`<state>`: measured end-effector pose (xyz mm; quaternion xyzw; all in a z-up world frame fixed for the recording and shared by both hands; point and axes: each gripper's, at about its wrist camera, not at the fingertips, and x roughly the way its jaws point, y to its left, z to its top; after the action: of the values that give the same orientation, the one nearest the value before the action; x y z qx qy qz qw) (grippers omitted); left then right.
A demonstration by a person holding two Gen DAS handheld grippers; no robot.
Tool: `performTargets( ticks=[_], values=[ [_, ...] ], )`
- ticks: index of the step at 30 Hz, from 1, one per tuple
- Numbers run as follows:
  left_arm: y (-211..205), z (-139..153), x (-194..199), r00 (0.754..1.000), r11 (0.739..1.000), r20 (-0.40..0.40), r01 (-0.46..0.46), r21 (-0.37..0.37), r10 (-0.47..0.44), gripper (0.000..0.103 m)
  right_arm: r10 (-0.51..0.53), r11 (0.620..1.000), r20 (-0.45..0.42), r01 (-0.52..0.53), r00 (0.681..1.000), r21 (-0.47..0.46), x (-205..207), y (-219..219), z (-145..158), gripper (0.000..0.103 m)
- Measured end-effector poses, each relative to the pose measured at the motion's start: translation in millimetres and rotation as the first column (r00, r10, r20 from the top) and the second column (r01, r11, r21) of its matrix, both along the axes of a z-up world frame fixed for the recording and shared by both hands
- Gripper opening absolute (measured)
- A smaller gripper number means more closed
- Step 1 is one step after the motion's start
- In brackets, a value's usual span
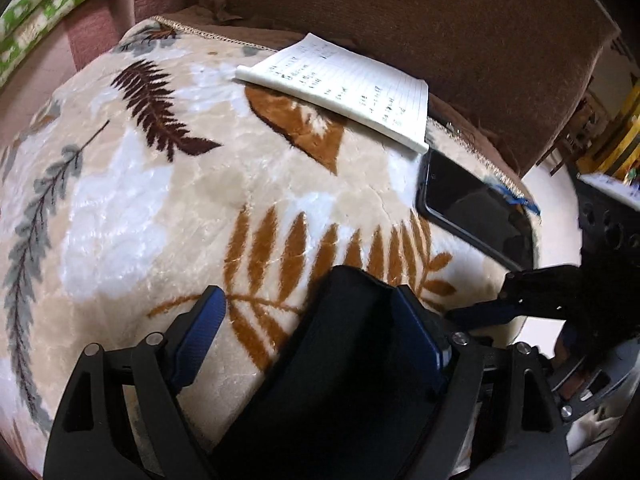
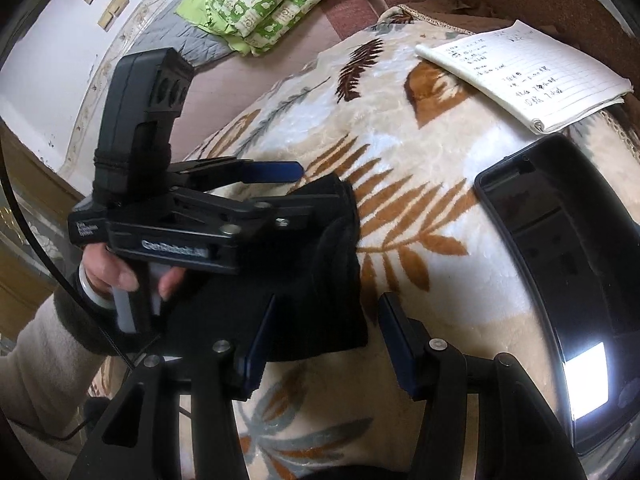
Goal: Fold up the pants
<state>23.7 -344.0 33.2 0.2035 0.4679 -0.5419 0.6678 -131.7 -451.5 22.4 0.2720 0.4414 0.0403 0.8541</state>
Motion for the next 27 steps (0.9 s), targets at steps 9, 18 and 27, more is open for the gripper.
performTargets(
  ticks=[9, 18, 27],
  values=[
    [-19.7, -10.7, -23.5, 0.989, 0.998, 0.13, 0.064, 0.029, -0.067, 0.082, -0.01, 0.999, -0.015, 0.011, 1.0, 0.039, 1.3, -8.3, -8.1, 0.018],
    [6.5, 25.9, -23.7, 0.997, 0.995, 0.054, 0.056, -0.087, -0.052, 0.009, -0.011, 0.999, 0.089, 0.007, 0.996, 0.045, -8.5, 1.3, 18.6, 0.01],
    [110.3, 109.5, -18.3, 0.99, 0.967, 0.099, -0.077, -0.241, 0.103, 0.009, 0.166, 0.986, 0.243, -0.163, 0.956, -0.033, -0.8, 74.7, 98.1, 0.01]
  ],
)
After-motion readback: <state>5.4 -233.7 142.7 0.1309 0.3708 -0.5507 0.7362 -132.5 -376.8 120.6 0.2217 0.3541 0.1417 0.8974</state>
